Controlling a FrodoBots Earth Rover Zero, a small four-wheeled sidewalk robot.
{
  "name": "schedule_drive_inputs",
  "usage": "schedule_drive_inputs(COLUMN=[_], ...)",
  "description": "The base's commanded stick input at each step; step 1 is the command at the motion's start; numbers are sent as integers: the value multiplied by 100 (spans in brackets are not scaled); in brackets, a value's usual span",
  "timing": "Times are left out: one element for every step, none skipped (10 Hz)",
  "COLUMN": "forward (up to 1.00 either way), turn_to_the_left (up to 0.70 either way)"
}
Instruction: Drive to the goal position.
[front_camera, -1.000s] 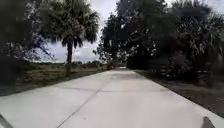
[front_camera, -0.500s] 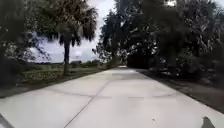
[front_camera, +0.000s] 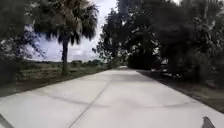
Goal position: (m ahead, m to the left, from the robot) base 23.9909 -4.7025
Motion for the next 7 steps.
schedule_drive_inputs(forward=[70, 70, 70, 70, 70, 70, 70], turn_to_the_left=[0, 0, 0, 0, 0, 0, 0])
